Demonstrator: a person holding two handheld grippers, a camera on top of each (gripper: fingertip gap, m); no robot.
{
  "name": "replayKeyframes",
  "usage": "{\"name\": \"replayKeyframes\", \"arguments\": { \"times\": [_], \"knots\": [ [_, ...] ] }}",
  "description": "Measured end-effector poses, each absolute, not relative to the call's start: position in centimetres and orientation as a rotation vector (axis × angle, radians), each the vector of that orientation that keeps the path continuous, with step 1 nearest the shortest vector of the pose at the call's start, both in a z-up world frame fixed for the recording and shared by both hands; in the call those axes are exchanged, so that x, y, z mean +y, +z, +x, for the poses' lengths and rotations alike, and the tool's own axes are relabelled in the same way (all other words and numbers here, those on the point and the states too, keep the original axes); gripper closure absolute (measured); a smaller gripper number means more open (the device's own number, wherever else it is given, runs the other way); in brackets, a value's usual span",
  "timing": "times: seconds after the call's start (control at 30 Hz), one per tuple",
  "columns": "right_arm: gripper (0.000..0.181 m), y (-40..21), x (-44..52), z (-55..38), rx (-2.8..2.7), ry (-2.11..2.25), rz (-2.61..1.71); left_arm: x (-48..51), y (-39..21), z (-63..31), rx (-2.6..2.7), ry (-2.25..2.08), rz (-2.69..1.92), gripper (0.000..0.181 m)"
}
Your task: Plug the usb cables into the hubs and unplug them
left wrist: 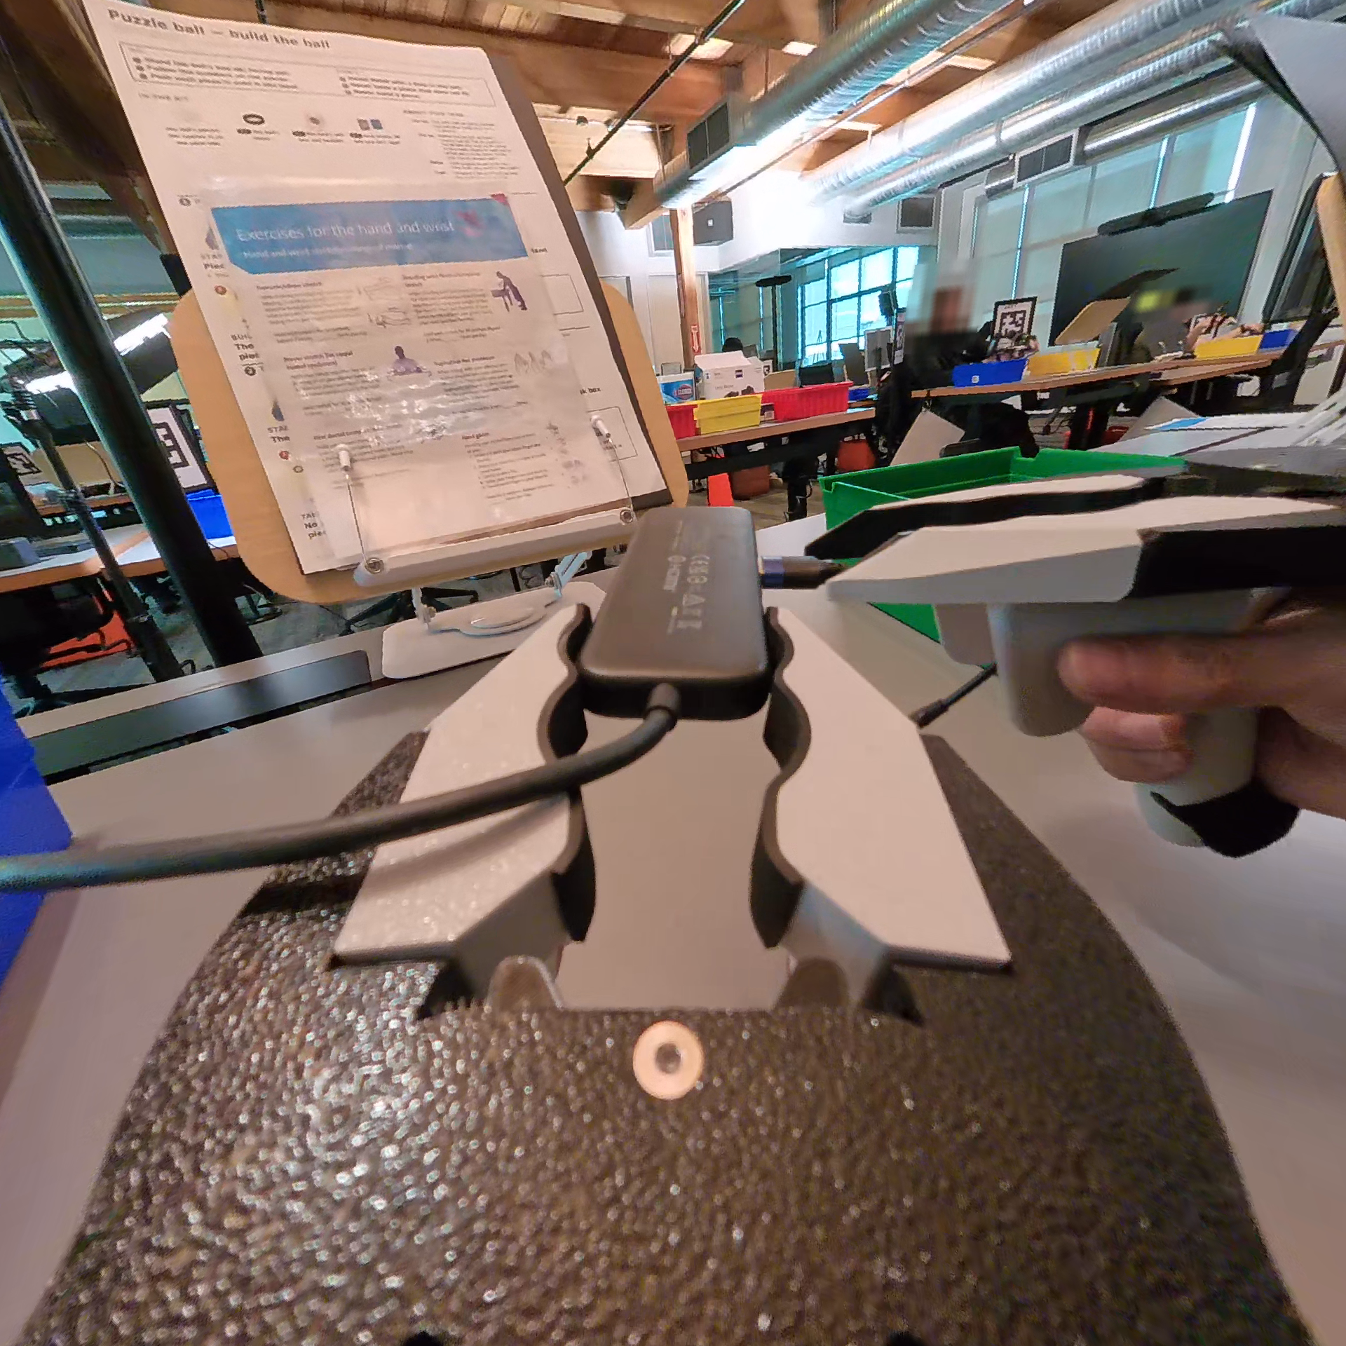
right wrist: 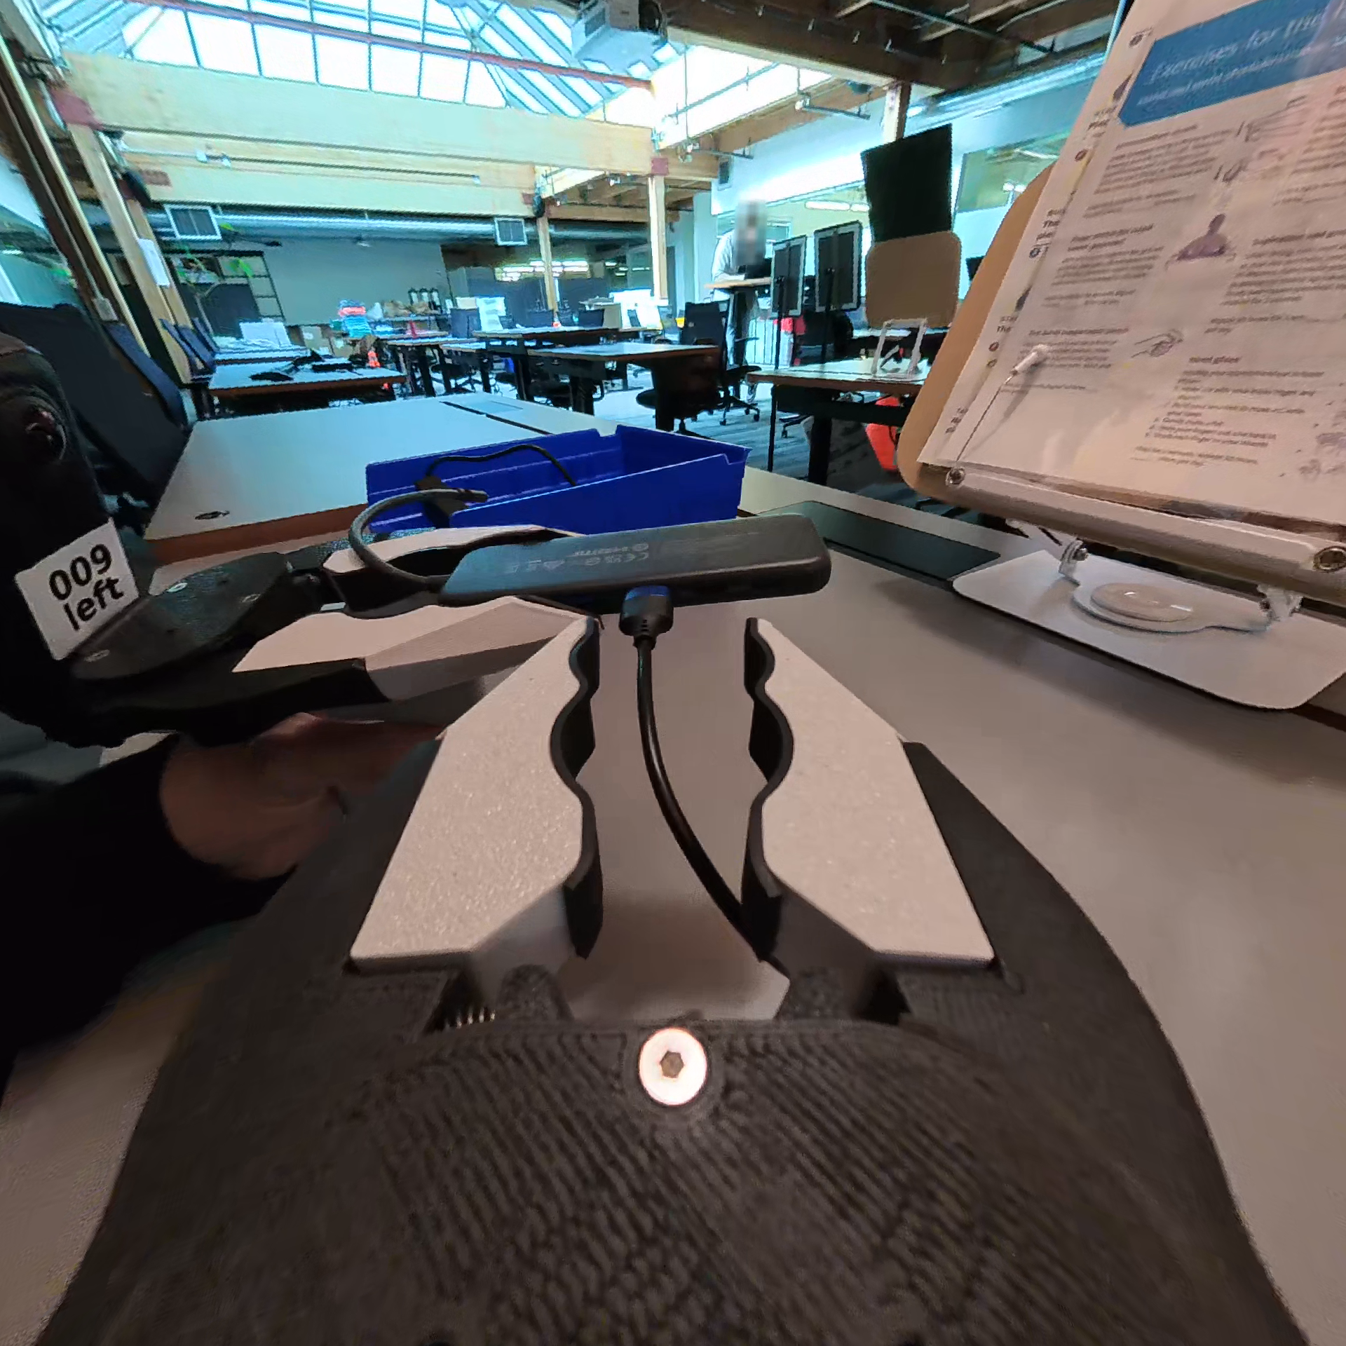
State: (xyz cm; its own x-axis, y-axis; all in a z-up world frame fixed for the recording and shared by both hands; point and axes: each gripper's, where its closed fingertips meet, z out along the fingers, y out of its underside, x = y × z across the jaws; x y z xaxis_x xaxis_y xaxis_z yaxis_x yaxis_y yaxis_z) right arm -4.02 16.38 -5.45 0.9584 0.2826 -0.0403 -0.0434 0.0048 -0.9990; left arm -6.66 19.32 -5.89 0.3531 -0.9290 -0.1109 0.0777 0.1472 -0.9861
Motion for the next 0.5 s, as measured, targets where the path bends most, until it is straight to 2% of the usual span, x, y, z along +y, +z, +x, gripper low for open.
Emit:
{"name": "replayKeyframes", "arguments": {
  "times": [0.5],
  "knots": [
    [0.165, -5.7, 16.56, -4.48, -0.186, 0.28, -1.51, 18.42, -6.12, -6.01, 0.991, -0.898, -1.158, 0.136]
  ]
}}
